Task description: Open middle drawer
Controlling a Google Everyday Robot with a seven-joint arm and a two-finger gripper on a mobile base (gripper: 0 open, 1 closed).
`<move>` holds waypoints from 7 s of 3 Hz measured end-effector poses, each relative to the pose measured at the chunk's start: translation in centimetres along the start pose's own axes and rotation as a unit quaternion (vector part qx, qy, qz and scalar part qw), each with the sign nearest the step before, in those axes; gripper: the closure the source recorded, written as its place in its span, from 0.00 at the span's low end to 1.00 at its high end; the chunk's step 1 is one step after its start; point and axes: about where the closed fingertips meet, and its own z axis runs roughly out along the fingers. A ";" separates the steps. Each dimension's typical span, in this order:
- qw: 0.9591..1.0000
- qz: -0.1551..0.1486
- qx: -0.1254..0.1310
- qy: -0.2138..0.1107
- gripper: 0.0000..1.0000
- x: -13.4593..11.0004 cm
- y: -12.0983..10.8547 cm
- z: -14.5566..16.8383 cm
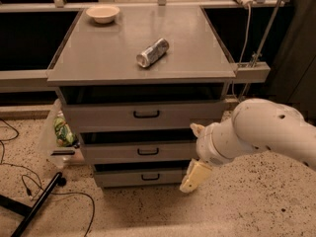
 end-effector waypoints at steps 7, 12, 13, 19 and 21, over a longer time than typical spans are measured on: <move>0.994 -0.048 0.026 -0.091 0.00 4.0 -3.8 20.2; 0.995 -0.019 0.055 -0.085 0.00 7.3 -12.3 27.0; 0.996 -0.015 0.047 -0.081 0.00 7.9 -13.1 28.8; 0.991 0.014 -0.126 -0.051 0.00 7.9 -2.8 27.1; 0.999 -0.010 -0.027 -0.032 0.00 7.3 -7.7 26.8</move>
Offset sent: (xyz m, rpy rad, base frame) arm 0.0219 0.0362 -0.0855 0.1062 -0.0586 0.1397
